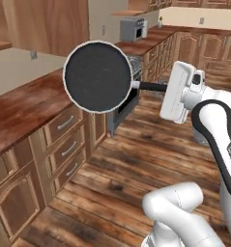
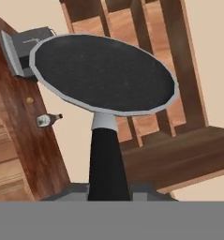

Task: Pick the pan from the cabinet and place it on the stove. Then turn on the stove burner for the pan.

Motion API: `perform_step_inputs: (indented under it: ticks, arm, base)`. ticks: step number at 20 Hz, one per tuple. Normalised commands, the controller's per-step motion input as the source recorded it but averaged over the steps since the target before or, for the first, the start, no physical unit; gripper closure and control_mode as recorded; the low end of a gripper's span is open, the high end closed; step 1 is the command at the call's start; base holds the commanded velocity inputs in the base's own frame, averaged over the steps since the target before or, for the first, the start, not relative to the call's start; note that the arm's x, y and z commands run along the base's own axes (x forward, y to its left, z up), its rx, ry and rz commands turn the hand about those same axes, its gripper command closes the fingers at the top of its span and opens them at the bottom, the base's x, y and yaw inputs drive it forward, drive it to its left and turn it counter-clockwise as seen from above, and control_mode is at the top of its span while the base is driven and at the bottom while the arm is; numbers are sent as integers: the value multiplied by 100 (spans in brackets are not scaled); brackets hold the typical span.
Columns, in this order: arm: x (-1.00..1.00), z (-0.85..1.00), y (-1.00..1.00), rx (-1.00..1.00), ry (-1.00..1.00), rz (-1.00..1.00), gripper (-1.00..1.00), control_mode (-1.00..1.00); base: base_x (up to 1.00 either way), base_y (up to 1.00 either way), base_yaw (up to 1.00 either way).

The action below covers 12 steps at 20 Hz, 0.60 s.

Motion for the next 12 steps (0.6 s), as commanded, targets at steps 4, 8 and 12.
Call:
perform_step_inputs:
  ticks: [4, 8, 12]
  arm:
    - [0, 0, 0, 0, 0, 0, 100, 100]
    - [0, 0, 0, 0, 0, 0, 100, 100]
    - [0, 0, 0, 0, 0, 0, 100, 100]
  base:
    - [-16, -22, -35]
    - [-18, -18, -38]
    - [-12, -14, -34]
